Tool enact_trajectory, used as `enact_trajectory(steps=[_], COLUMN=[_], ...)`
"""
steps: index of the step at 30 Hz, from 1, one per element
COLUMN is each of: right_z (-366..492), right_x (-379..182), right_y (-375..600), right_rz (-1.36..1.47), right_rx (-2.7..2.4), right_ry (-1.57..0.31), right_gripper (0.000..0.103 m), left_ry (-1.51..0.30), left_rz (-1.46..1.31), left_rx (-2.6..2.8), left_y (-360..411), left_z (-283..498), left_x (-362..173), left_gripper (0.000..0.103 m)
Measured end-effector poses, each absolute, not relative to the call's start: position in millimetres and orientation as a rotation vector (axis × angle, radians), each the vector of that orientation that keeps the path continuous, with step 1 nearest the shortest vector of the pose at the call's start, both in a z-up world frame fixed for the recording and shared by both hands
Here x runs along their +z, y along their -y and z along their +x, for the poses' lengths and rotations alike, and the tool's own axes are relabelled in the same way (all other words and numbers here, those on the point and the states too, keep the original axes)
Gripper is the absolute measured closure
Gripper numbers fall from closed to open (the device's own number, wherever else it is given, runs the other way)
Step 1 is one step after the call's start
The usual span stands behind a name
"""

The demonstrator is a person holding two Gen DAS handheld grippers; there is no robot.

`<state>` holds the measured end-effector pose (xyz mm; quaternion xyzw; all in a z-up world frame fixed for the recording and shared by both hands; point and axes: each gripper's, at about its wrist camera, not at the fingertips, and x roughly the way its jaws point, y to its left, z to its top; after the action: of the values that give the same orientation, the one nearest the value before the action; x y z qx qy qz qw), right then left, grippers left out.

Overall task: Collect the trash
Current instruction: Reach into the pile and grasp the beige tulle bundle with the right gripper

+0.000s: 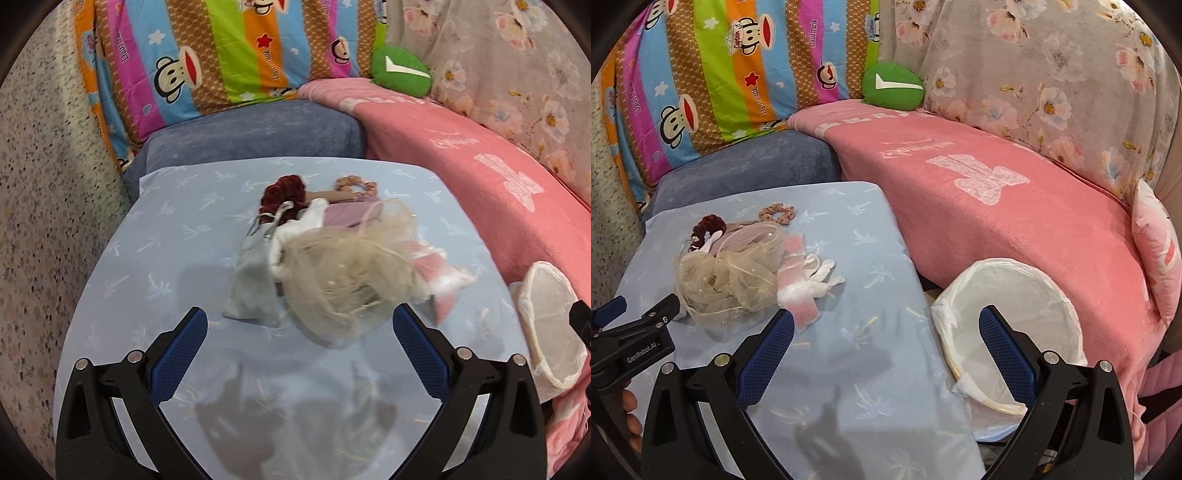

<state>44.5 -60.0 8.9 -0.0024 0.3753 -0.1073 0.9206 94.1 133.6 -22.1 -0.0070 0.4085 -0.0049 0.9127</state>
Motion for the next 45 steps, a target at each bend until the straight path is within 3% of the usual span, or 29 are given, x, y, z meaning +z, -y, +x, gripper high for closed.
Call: enact_trajectory(steps=[11, 18, 21, 23, 26, 28, 31, 32, 36, 45], right_z=[109, 149, 162, 167, 173, 172, 167, 164, 149, 115], right_x=[-29, -59, -71, -78, -87, -90, -86, -83, -57, 17], right_y=[0, -24, -30, -34, -41, -44, -48, -48, -48, -28], right_rz=[0.025, 0.053, 0.063, 0.070, 0.065, 0.066, 0.068, 0.070, 0.074, 0.110], right_rx=[-0.041, 0.024, 0.045, 0.063, 0.085, 0.104, 0.122, 0.127, 0.141, 0.133], right_ry=[-0.823, -0.884, -0.907, -0.921, -0.946, -0.955, -0.953, -0.945, -0.889, -0.743], right_gripper=[0.007, 0.025, 0.035, 0.043, 0.062, 0.081, 0.097, 0.098, 0.101, 0.101], left_ry=[-0.902, -0.941, -0.965, -0.987, -1.001, -1.007, -1.009, -1.008, -0.987, -0.898], left_rz=[-0.094, -0.169, -0.194, -0.216, -0.242, -0.248, -0.246, -0.249, -0.252, -0.242], left_rx=[-0.084, -0.137, -0.159, -0.190, -0.216, -0.234, -0.247, -0.251, -0.258, -0.289], left_y=[-184, -195, -197, -198, -201, -200, -198, -198, -196, -182], left_z=[134, 149, 155, 157, 158, 156, 152, 151, 142, 123], left_x=[-59, -74, -80, -84, -87, -87, -84, -82, -68, -26], left_gripper=[0.007, 0.013, 0.026, 0.041, 0.051, 0.068, 0.086, 0.092, 0.097, 0.100])
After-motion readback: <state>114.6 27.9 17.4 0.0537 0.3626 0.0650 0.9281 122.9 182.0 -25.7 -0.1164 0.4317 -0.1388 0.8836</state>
